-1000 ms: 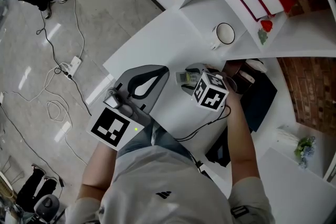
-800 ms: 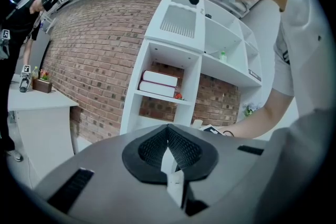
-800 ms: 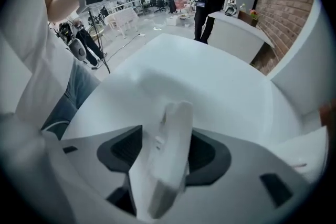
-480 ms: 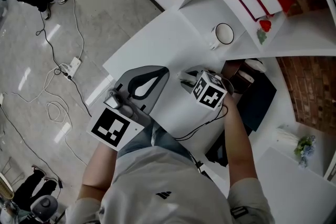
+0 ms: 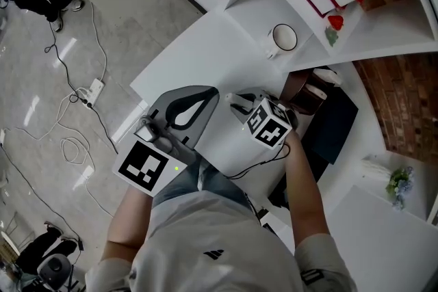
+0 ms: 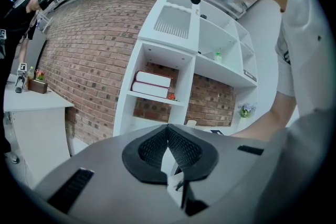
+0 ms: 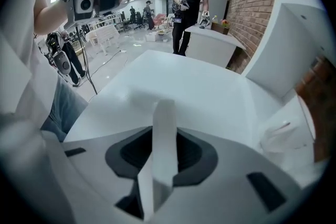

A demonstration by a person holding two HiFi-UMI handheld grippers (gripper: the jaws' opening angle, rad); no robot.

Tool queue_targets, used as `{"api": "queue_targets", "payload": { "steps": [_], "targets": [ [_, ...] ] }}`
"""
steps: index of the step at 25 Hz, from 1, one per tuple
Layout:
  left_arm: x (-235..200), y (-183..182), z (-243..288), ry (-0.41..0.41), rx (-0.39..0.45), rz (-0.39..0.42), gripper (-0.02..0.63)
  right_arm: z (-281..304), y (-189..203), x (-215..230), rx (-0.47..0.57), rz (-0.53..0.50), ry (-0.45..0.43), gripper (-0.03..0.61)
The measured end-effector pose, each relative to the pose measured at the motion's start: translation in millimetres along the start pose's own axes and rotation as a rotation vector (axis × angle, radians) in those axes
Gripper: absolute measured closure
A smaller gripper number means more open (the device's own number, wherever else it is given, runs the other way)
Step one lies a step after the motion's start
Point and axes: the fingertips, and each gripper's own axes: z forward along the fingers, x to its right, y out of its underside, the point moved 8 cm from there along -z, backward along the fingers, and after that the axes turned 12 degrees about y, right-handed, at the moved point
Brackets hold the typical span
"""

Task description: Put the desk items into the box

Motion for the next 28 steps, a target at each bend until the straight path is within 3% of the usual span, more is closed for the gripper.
{"api": "queue_targets", "payload": {
  "steps": [14,28],
  "targets": [
    [32.2,-5.7,15.5,0.078,0.01,0.027,0.603,-51.5,2.9,-5.4,0.185,0.273,0.094,0.465],
    [90.6,-17.1,55.9,0.24,0.034,0.083,0.603,-142.4,36.8,-20.9,0.385,0.531,0.258,0.466]
  ]
}}
